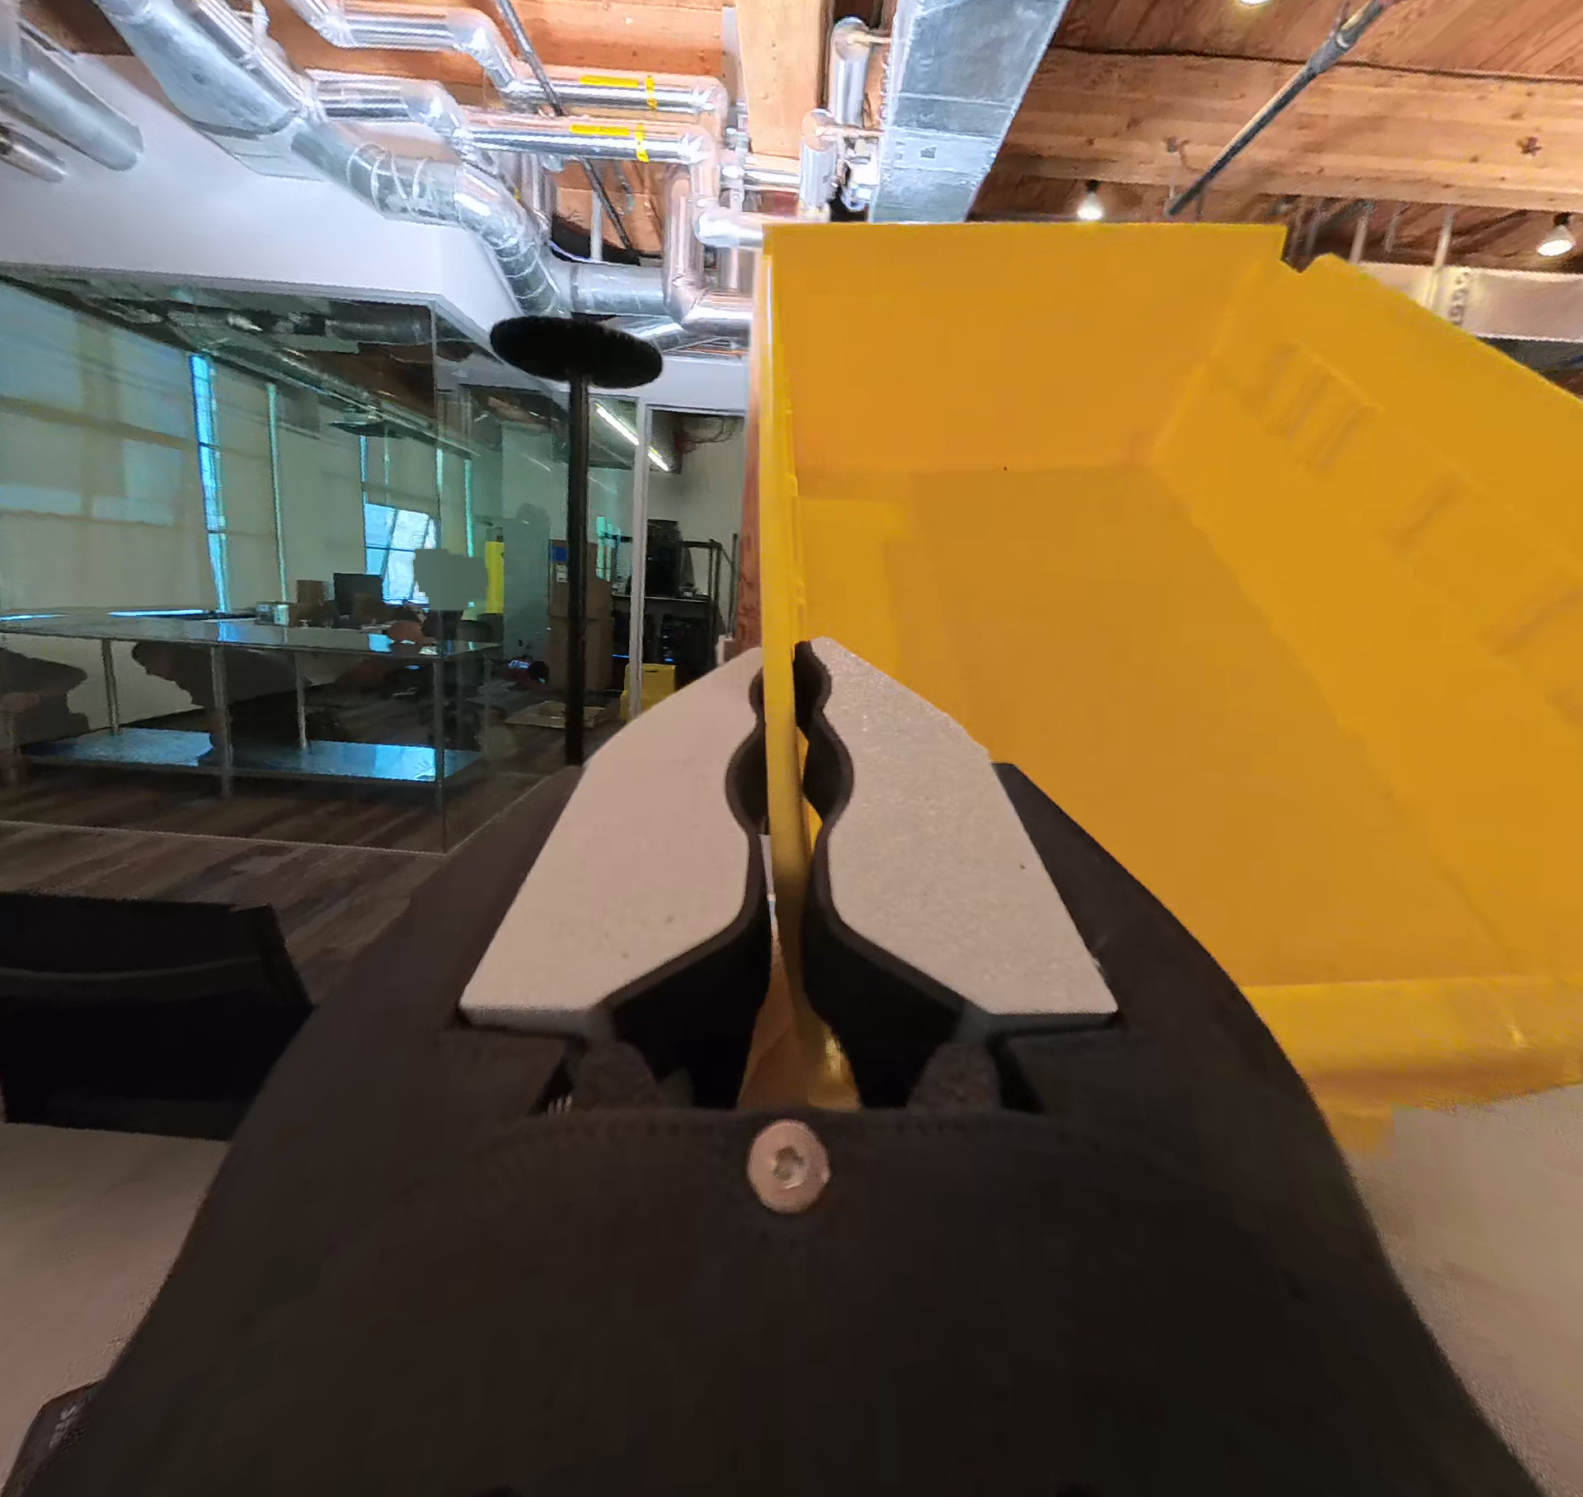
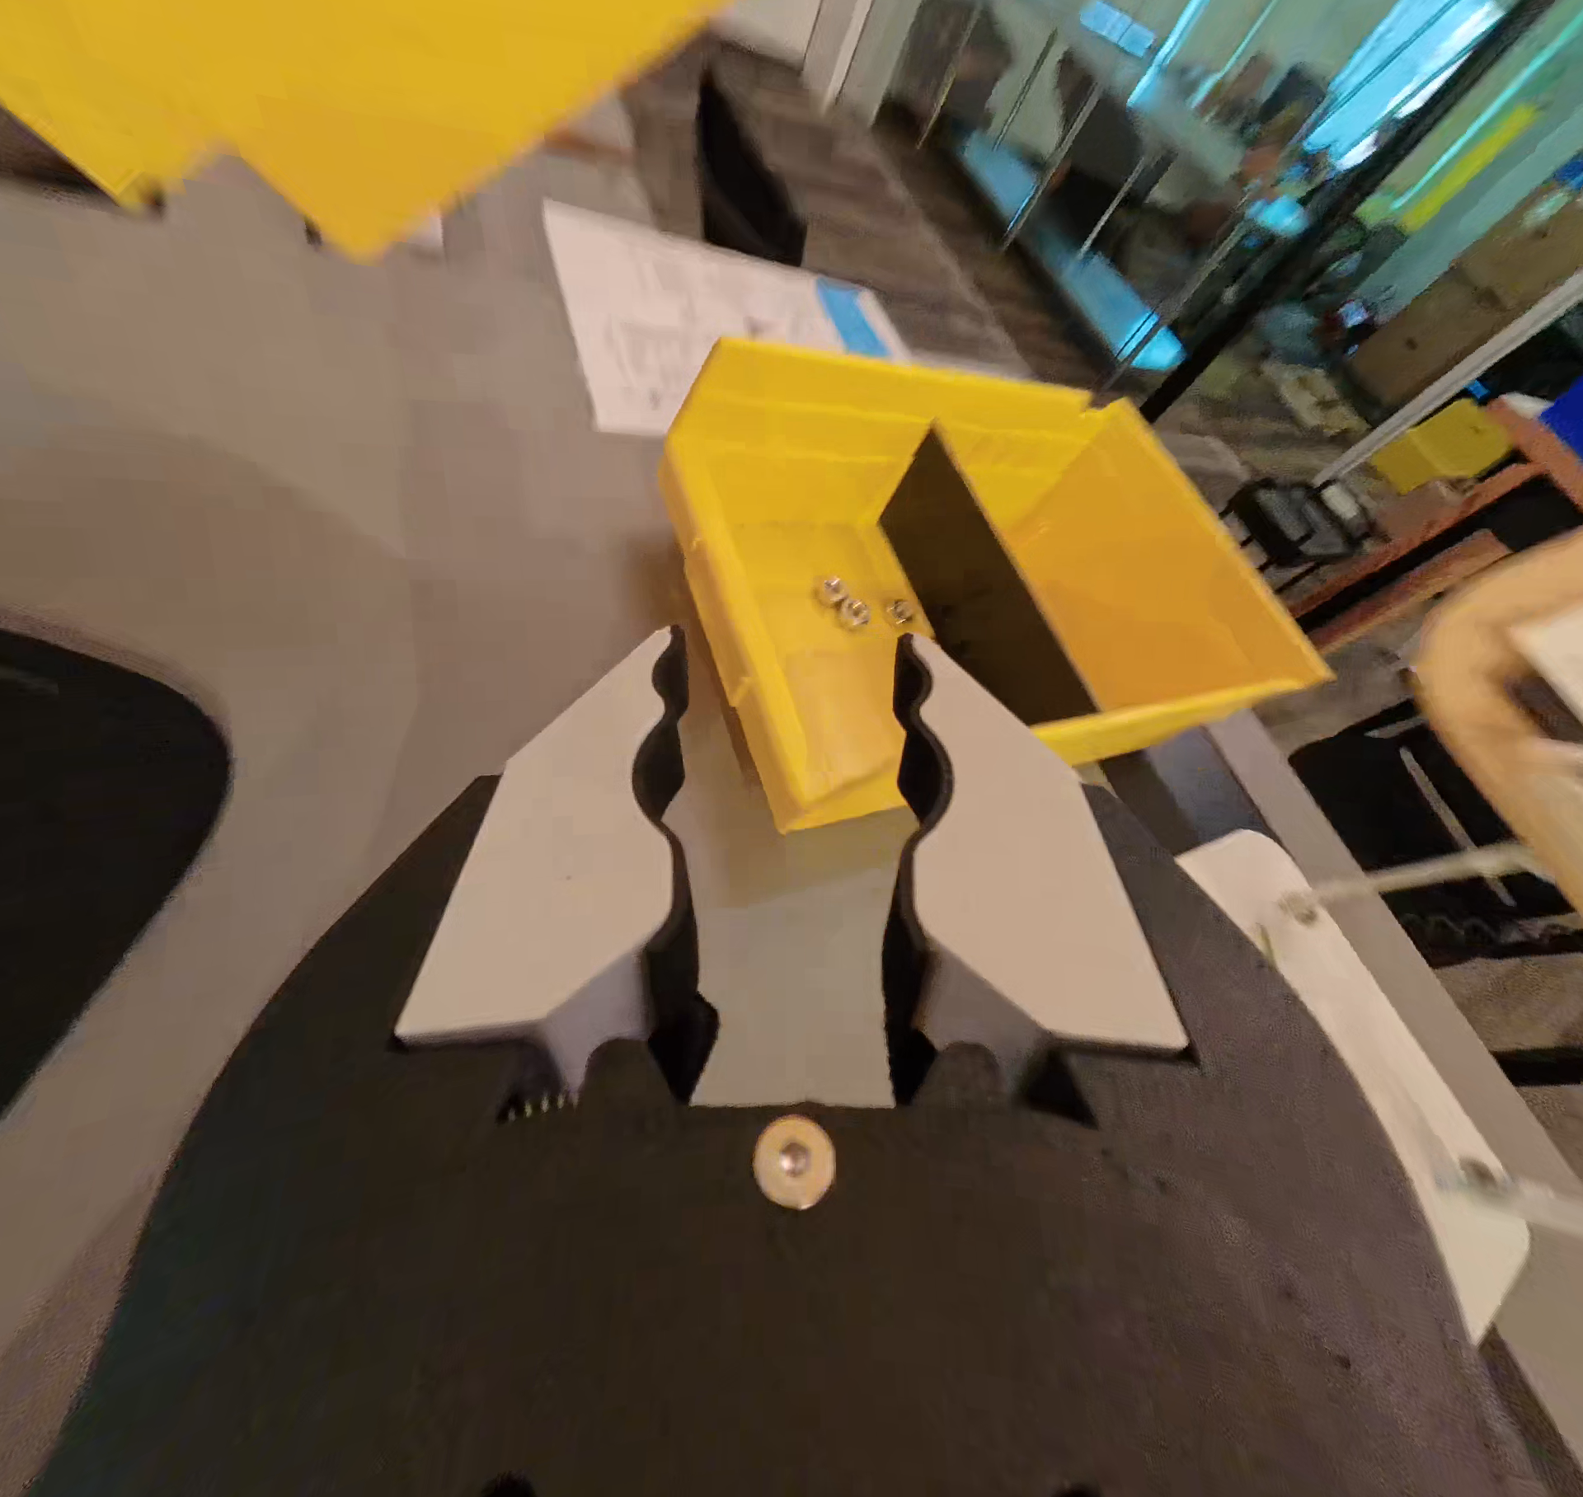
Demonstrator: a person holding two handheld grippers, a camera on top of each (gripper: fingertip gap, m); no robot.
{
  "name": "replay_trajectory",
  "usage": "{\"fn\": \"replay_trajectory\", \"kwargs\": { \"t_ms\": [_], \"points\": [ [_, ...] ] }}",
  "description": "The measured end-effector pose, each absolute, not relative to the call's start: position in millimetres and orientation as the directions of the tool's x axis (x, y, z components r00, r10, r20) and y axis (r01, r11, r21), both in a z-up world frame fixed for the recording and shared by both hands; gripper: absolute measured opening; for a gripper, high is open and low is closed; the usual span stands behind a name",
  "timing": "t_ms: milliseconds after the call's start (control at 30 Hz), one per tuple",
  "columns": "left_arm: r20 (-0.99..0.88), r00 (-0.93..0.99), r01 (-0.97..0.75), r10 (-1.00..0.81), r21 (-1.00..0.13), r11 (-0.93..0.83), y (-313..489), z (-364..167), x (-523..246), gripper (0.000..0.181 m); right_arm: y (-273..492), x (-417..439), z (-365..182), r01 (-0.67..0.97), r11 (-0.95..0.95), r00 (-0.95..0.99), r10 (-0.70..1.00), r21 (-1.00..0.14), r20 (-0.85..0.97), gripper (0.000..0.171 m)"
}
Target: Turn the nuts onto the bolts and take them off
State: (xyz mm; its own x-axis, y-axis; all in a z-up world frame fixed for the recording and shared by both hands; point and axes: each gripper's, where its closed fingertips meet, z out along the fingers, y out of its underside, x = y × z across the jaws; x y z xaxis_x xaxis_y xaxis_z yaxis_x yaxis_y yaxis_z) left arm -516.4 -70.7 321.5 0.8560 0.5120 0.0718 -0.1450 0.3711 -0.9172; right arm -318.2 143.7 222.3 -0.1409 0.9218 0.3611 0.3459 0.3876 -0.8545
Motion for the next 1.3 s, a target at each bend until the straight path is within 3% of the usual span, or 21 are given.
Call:
{"fn": "replay_trajectory", "kwargs": {
  "t_ms": [67, 167, 233, 300, 367, 533, 767, 833, 967, 1300],
  "points": [
    [0.033, 0.866, -0.148, 0.5, -0.937, 0.317, -49, 330, -495, 0.001, 153, -268, 276, 0.12, 0.335, -0.093, 0.941, -0.935, 0.325, 0.027],
    [-0.03, 0.886, -0.145, 0.462, -0.966, 0.215, 1, 335, -445, 0.002, 186, -193, 330, -0.075, 0.101, -0.051, 0.993, -0.992, 0.105, 0.027],
    [-0.078, 0.912, -0.147, 0.404, -0.979, 0.143, 42, 333, -406, 0.002, 204, -146, 356, -0.178, 0.008, 0.001, 1.0, -0.984, 0.007, 0.039],
    [-0.113, 0.94, -0.144, 0.321, -0.987, 0.073, 84, 324, -364, 0.002, 221, -113, 361, -0.2, -0.065, 0.074, 0.994, -0.978, -0.081, 0.073],
    [-0.103, 0.974, -0.107, 0.202, -0.994, 0.012, 126, 312, -317, 0.002, 227, -88, 355, -0.224, -0.11, 0.093, 0.987, -0.968, -0.133, 0.087],
    [-0.014, 0.998, -0.022, -0.058, -0.992, -0.124, 208, 265, -203, 0.002, 278, -19, 315, -0.34, -0.185, 0.26, 0.924, -0.922, -0.281, 0.089],
    [0.057, 0.987, 0.035, -0.151, -0.988, -0.149, 298, 231, -114, 0.003, 348, 65, 285, -0.336, -0.193, 0.44, 0.833, -0.922, -0.334, 0.08],
    [0.088, 0.982, 0.058, -0.167, -0.983, -0.173, 324, 223, -97, 0.007, 374, 80, 273, -0.346, -0.248, 0.428, 0.817, -0.905, -0.387, 0.083],
    [0.128, 0.973, 0.09, -0.191, -0.977, -0.194, 367, 207, -62, 0.021, 430, 105, 246, -0.368, -0.35, 0.38, 0.789, -0.861, -0.483, 0.069],
    [0.104, 0.967, 0.092, -0.233, -0.994, -0.062, 420, 199, -3, 0.041, 542, 143, 208, -0.352, -0.503, 0.278, 0.749, -0.79, -0.601, 0.067]
  ]
}}
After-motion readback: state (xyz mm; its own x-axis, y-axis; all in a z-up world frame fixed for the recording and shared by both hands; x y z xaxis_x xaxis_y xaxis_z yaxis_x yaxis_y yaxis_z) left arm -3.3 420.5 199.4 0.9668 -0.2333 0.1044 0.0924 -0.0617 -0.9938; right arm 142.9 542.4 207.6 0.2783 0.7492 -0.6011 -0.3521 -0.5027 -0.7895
